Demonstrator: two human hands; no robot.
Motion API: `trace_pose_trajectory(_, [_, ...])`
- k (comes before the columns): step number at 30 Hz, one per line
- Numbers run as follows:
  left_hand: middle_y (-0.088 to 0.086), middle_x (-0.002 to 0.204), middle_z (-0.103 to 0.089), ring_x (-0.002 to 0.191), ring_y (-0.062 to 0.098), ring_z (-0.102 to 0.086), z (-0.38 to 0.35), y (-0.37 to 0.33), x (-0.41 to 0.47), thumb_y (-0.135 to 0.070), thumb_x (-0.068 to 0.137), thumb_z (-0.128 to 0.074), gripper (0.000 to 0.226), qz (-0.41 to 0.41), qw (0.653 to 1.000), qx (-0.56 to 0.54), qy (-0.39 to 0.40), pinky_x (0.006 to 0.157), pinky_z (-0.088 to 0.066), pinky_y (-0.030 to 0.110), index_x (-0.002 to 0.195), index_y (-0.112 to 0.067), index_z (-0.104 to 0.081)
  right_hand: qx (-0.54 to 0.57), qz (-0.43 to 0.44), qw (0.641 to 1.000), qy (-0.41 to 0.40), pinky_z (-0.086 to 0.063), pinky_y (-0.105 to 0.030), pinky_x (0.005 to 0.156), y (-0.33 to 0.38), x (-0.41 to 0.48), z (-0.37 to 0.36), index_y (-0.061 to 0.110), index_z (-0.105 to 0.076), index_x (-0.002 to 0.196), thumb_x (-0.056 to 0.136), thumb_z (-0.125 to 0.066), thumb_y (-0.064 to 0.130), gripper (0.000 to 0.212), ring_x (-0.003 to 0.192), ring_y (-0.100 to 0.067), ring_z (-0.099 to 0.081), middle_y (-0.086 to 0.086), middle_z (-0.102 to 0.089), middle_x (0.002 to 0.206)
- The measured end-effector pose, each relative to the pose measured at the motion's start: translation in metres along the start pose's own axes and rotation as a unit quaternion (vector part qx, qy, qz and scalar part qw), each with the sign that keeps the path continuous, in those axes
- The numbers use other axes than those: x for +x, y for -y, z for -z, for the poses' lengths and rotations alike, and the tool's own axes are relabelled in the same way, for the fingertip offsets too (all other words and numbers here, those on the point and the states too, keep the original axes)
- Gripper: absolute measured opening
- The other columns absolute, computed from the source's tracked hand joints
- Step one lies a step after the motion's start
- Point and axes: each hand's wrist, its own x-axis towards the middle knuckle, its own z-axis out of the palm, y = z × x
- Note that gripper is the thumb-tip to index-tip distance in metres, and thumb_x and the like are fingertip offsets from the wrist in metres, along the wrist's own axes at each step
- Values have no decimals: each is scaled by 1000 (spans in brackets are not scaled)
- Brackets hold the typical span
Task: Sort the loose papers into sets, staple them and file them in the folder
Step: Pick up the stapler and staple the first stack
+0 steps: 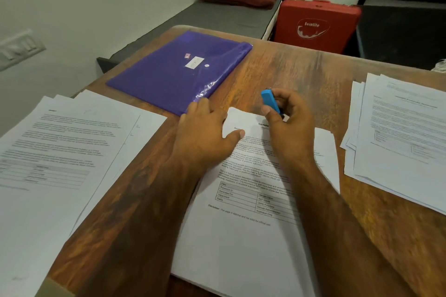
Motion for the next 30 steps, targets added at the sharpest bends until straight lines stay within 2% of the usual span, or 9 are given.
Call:
trace_pose_trajectory(5, [-1,128,-53,124,24,-45,-5,-5,-3,-52,91,-63,50,-11,990,-136,-18,106,-40,45,137,-31,-58,-4,0,1000,9,-50,-4,74,-2,2,0,27,-67,123,96,-73,15,30,101,3,-64,17,-66,111])
trace_pose_trajectory(8, [-6,121,-59,116,20,-49,-8,-15,-7,-28,91,-70,36,-20,977,-212,-31,101,-46,45,125,-29,-58,7,-2,1000,11,-51,-5,70,-4,3,1,25,-68,121,95,-74,13,29,94,9,-65,16,-67,109])
trace_pose_trajectory(11, [-8,115,-61,110,16,-59,-6,-21,-7,-13,88,-74,45,-6,951,-306,-52,93,-54,40,126,-27,-53,25,1,1000,10,-54,-9,77,-6,3,1,26,-69,117,94,-75,13,28,98,5,-65,15,-69,109])
trace_pose_trajectory(13, [-9,115,-63,107,12,-63,-5,-23,-7,-8,88,-74,48,8,933,-356,-52,91,-57,36,129,-24,-57,28,1,1000,10,-54,-9,80,-5,2,2,26,-69,117,94,-75,12,28,102,2,-65,16,-69,111])
trace_pose_trajectory(16, [-10,102,-71,93,7,-68,-4,-23,-7,-11,92,-70,25,-7,925,-374,-60,83,-60,37,115,-23,-70,31,14,999,10,-56,-15,88,-6,3,4,26,-70,115,92,-76,10,29,104,3,-65,18,-69,110])
trace_pose_trajectory(19, [-7,94,-72,85,8,-70,-2,-22,-5,-20,103,-59,14,7,909,-413,-55,76,-60,36,113,-21,-68,21,23,999,17,-58,-22,92,-8,5,4,28,-70,114,91,-79,19,25,106,0,-66,18,-70,111])
trace_pose_trajectory(24, [-7,86,-74,79,9,-71,-6,-20,0,-17,102,-59,14,47,887,-455,-55,73,-59,37,105,-24,-71,-12,68,996,48,-50,-12,88,-1,10,11,31,-72,110,88,-81,34,24,107,0,-64,20,-67,112])
trace_pose_trajectory(27, [-7,84,-74,77,9,-70,-7,-19,1,-16,102,-60,14,49,881,-469,-48,74,-60,38,104,-24,-72,-70,127,986,78,-50,-19,97,0,19,20,31,-75,104,81,-88,27,27,122,-5,-56,11,-57,129])
trace_pose_trajectory(30, [-4,84,-73,73,8,-68,-8,-19,1,-16,103,-59,14,44,878,-474,-44,68,-57,35,104,-24,-71,-96,138,977,130,-51,-18,99,-2,21,27,25,-78,104,78,-90,17,29,132,-7,-51,9,-50,144])
